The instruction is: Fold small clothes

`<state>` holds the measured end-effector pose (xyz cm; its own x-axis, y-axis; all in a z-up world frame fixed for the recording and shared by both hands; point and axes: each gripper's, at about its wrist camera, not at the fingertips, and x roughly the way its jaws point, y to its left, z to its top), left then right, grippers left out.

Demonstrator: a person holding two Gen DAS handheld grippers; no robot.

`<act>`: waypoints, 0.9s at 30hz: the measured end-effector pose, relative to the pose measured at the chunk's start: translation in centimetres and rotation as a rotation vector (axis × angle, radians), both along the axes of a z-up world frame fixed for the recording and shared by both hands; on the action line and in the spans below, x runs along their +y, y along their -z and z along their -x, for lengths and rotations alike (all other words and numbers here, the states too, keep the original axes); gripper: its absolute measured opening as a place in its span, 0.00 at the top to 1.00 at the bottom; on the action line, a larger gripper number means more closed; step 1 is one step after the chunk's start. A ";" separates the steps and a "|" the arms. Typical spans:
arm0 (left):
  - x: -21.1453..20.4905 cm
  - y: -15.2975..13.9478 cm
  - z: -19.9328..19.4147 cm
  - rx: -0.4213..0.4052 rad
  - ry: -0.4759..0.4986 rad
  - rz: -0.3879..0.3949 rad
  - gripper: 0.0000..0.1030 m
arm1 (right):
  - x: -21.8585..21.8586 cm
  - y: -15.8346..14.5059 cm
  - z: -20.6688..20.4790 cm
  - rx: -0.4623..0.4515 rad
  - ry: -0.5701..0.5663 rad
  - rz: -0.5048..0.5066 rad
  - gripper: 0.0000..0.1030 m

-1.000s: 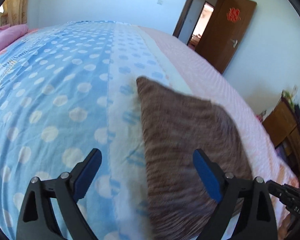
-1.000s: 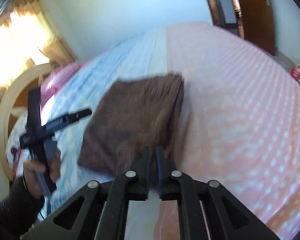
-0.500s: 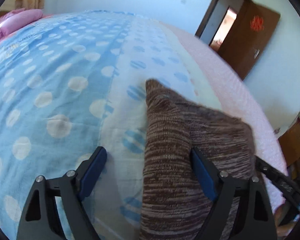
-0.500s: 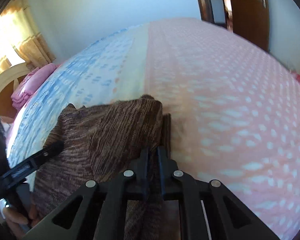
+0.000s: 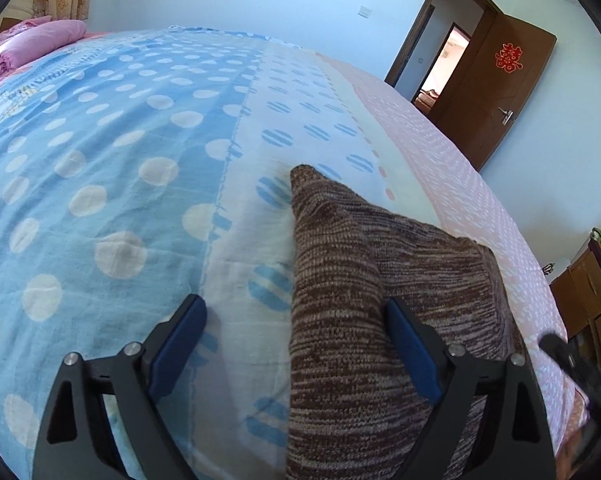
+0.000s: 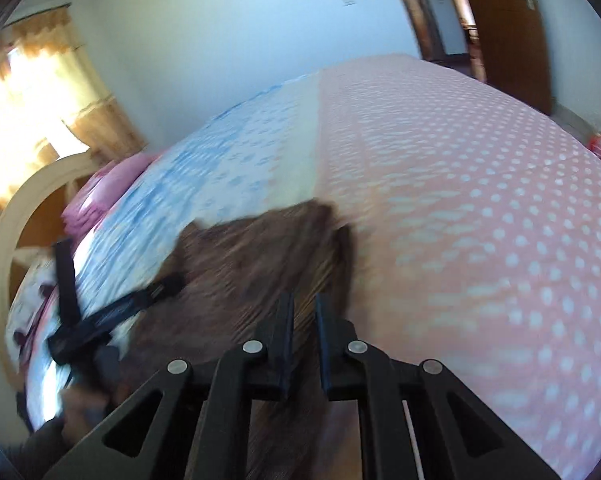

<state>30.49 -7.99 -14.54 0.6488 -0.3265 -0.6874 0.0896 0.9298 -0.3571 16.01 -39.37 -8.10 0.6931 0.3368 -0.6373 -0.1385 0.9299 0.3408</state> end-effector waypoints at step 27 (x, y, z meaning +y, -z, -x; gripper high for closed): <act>-1.1 -0.8 -1.9 0.129 0.124 0.034 0.01 | -0.6 -0.5 -1.4 0.029 0.105 -0.070 0.28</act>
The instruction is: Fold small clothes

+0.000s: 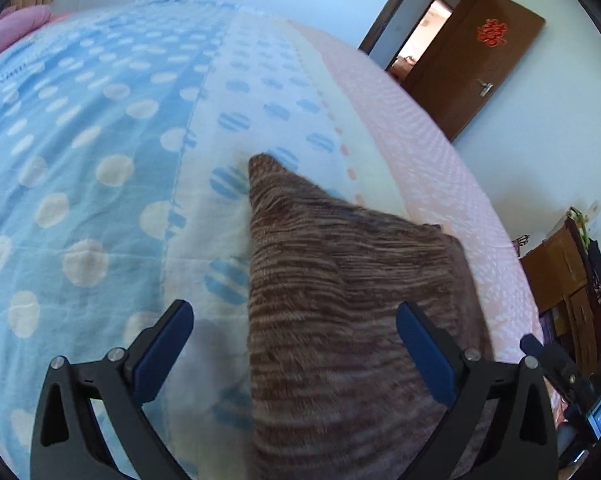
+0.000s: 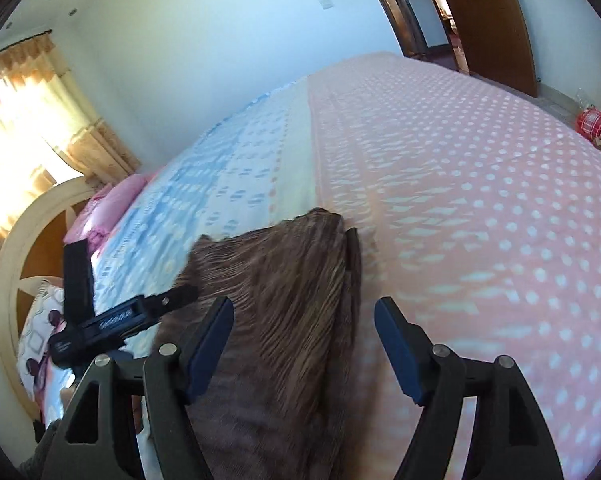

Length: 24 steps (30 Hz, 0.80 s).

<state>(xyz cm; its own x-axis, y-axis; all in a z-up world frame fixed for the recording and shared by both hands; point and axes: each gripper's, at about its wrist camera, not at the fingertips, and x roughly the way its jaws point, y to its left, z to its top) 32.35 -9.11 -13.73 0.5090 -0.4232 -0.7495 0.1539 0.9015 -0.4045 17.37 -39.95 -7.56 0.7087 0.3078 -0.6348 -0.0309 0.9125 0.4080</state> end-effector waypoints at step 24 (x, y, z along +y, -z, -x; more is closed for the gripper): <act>-3.3 0.1 2.2 -0.188 0.060 -0.192 0.42 | 5.7 4.3 -5.1 0.013 -0.195 0.228 0.71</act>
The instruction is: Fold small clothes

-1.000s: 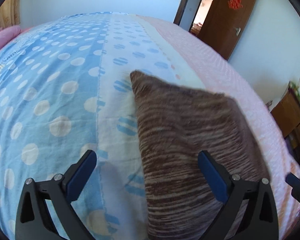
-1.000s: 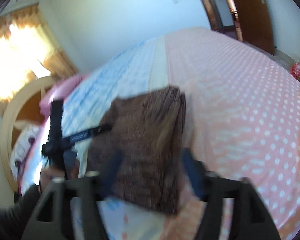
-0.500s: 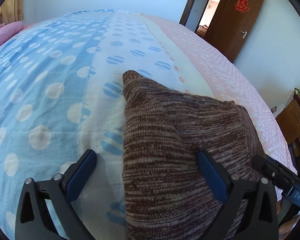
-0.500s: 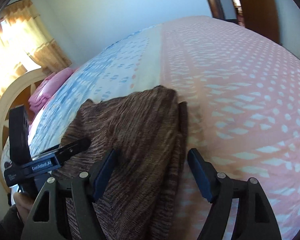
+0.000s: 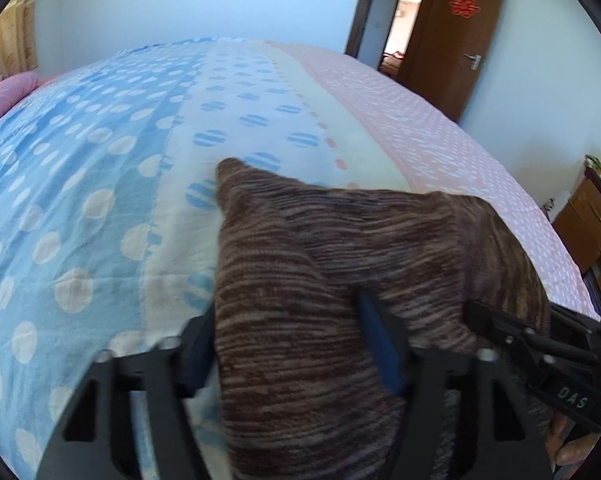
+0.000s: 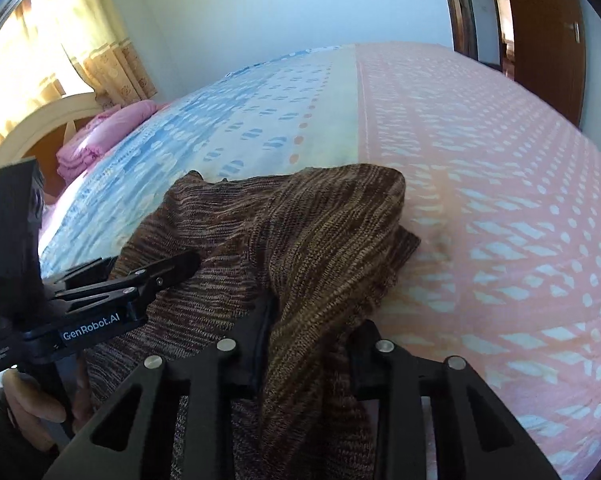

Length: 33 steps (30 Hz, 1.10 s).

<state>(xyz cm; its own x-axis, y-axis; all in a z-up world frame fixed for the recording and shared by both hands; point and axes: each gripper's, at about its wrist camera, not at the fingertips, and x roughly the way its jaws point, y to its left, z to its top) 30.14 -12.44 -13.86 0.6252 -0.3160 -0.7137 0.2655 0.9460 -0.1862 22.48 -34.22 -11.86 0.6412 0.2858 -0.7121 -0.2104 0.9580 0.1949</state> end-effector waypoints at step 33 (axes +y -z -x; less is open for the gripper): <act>2.7 -3.7 4.8 -0.109 0.013 0.137 0.76 | 7.4 -7.5 11.5 -0.323 0.121 0.283 0.80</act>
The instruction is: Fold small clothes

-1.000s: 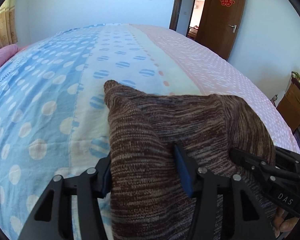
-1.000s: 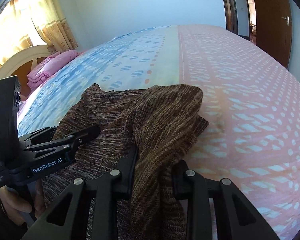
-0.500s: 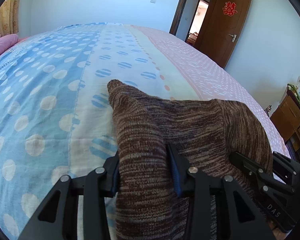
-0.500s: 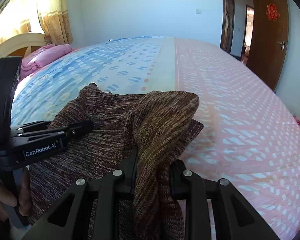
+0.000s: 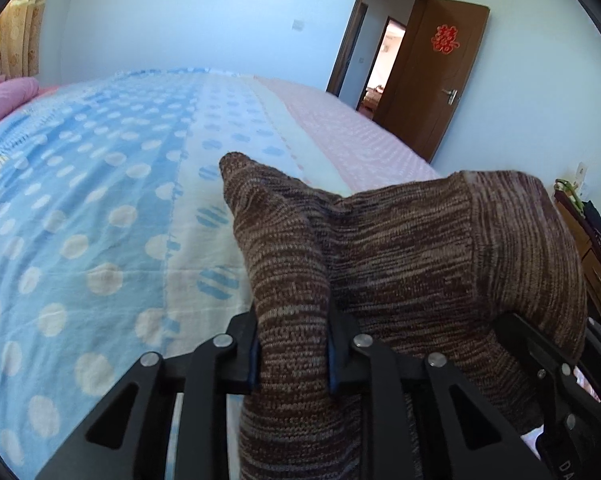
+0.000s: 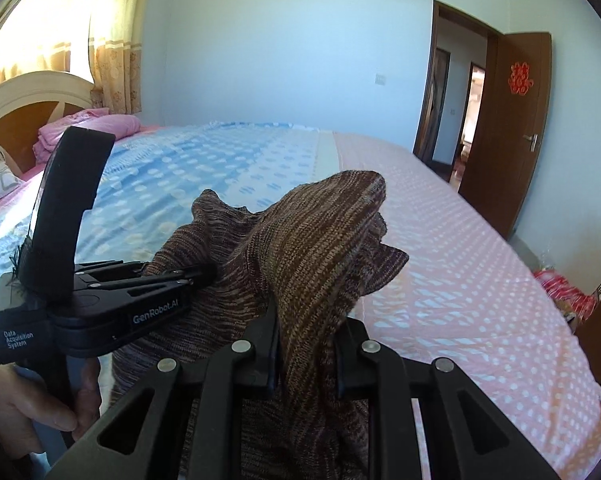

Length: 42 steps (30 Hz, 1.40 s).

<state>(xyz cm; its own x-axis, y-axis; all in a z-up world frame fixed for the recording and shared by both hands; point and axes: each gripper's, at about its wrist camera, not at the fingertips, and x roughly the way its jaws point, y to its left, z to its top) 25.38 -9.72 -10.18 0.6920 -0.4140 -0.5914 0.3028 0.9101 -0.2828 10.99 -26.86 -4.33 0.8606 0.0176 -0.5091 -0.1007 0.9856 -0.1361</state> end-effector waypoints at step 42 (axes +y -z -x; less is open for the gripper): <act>-10.8 -7.7 17.2 -0.120 0.287 -0.041 0.76 | -10.8 -5.4 20.6 -0.129 0.280 -0.155 0.80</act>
